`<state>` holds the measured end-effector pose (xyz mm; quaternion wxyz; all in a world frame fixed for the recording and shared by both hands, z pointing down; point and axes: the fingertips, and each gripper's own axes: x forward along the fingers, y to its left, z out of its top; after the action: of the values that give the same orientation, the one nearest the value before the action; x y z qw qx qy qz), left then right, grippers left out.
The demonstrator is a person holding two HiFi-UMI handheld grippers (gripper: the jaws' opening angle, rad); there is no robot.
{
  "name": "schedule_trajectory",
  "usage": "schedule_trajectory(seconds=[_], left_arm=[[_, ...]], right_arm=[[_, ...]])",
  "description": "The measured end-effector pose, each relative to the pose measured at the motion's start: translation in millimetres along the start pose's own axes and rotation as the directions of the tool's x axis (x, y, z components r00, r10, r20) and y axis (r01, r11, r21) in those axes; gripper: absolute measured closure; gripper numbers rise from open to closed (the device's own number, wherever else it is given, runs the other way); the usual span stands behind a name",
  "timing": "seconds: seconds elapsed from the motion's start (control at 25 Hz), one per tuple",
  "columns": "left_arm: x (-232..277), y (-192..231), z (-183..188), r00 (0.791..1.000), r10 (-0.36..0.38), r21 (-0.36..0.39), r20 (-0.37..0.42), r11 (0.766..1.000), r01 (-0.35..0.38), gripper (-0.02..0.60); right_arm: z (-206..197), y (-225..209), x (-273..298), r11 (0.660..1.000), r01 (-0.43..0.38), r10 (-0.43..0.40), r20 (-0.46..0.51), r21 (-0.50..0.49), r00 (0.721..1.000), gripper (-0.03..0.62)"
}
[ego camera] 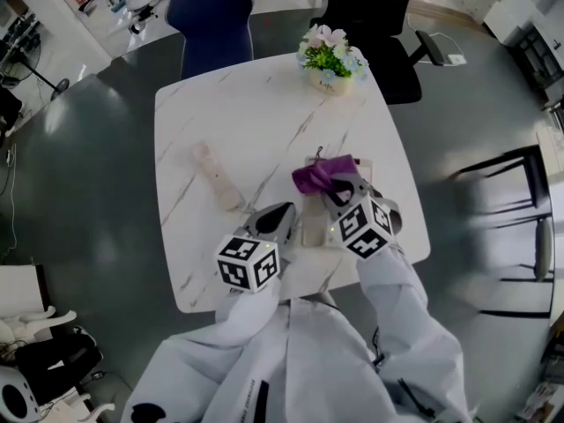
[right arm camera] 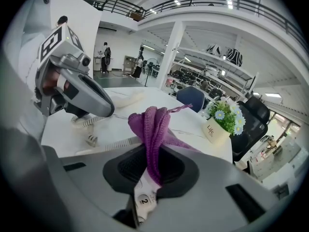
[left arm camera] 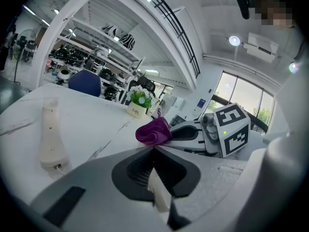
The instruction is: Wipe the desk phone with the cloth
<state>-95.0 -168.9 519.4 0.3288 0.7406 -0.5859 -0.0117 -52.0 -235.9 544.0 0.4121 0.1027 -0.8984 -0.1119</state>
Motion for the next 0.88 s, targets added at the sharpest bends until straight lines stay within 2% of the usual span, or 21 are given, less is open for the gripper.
schedule_trajectory(seconds=[0.88], left_arm=[[-12,-7,-14,0.999,-0.032,0.036,-0.027,0.999,0.033,0.584]], right_arm=[[-10,28,-10,1.000,0.005,-0.004,-0.006,0.021,1.000,0.553]])
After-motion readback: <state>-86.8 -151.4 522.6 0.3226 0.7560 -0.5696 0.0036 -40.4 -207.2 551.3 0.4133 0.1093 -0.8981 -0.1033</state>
